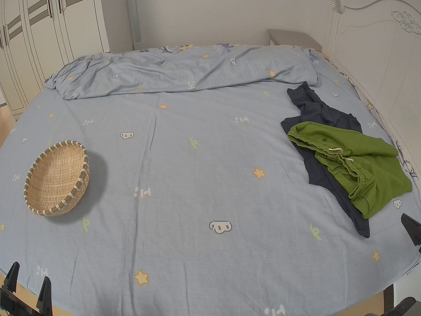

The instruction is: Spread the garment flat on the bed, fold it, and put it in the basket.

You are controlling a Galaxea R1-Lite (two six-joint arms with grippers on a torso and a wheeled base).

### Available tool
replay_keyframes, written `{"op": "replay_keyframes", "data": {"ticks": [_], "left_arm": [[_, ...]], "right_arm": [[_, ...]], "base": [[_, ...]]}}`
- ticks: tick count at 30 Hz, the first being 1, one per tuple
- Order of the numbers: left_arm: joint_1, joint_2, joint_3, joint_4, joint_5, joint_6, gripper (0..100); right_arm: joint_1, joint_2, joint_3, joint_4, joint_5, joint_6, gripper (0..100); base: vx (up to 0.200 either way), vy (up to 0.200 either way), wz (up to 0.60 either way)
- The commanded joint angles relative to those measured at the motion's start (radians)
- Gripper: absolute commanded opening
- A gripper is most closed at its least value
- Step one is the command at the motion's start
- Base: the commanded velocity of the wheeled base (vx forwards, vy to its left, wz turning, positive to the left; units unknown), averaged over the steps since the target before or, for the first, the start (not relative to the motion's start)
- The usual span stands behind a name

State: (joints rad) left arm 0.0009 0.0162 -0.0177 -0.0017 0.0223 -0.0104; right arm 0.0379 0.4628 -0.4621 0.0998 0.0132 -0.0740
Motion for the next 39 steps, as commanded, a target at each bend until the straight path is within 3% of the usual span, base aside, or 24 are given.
{"op": "replay_keyframes", "data": {"ticks": [1,4,5,12,20,27,39], "left_arm": [[0.001,-0.015,0.016,0.0,0.001,0.0,100],[0.001,-0.015,0.016,0.0,0.001,0.0,100],[0.001,-0.015,0.016,0.0,0.001,0.0,100],[0.001,-0.015,0.016,0.0,0.001,0.0,100],[0.001,-0.015,0.016,0.0,0.001,0.0,100],[0.001,-0.015,0.016,0.0,0.001,0.0,100],[0.001,-0.015,0.016,0.0,0.001,0.0,100]], "right_arm": [[0.033,0.608,-0.171,-0.173,-0.116,-0.076,100],[0.048,0.662,-0.191,-0.192,-0.145,-0.084,100],[0.079,0.818,-0.257,-0.242,-0.223,-0.09,100],[0.114,1.111,-0.408,-0.354,-0.328,-0.107,100],[0.114,1.272,-0.536,-0.388,-0.349,-0.138,100],[0.114,1.358,-0.65,-0.388,-0.423,-0.153,100],[0.116,1.455,-0.742,-0.391,-0.427,-0.158,100]], "base": [[0.0,0.0,0.0],[0.0,0.0,0.0],[0.0,0.0,0.0],[0.0,0.0,0.0],[0.0,0.0,0.0],[0.0,0.0,0.0],[0.0,0.0,0.0]]}}
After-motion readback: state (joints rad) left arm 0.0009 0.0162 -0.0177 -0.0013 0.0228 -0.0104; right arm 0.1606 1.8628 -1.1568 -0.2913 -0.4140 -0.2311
